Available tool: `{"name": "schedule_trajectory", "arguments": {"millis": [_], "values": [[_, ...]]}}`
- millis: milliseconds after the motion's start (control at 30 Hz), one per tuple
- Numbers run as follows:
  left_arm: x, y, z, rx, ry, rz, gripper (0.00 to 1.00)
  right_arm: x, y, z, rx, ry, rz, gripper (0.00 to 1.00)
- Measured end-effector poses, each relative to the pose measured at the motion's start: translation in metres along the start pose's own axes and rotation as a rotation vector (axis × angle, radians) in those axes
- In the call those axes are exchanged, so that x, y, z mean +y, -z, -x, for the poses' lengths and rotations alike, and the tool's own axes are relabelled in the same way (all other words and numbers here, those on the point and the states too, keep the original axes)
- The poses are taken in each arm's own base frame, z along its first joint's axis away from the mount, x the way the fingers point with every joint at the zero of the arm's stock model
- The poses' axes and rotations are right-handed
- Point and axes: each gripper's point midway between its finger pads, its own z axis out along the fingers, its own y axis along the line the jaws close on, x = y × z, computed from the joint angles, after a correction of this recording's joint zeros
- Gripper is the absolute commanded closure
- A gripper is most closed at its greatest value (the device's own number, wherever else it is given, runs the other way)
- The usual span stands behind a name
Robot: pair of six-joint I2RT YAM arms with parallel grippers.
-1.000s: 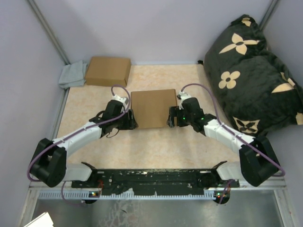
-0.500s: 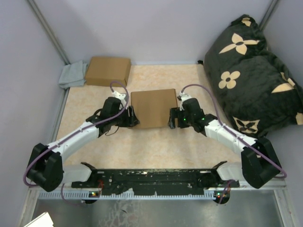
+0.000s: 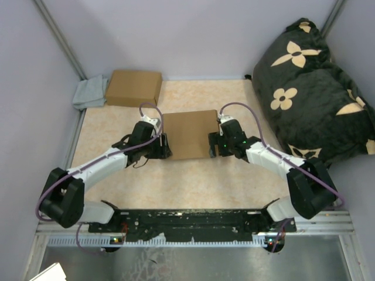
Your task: Fold the paper box
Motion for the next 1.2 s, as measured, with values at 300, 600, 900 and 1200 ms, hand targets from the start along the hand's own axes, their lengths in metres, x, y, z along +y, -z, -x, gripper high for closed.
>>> {"name": "schedule_trajectory", "arguments": {"millis": [300,600,900,1200], "values": [[-0.002,-0.002,-0.005,0.024,0.001,-0.016,0.35,0.009,0.000,-0.002,0.010,0.007,0.055,0.18],[-0.007,0.003,-0.002,0.011,-0.001,-0.039,0.35,0.021,0.005,0.001,0.004,0.007,0.120,0.18],[-0.001,0.012,0.011,-0.058,0.004,0.008,0.10,0.006,0.028,0.026,-0.113,-0.001,0.032,0.01],[0.006,0.004,0.007,-0.057,0.025,0.037,0.01,-0.002,0.018,0.019,-0.085,-0.002,-0.013,0.01]]}}
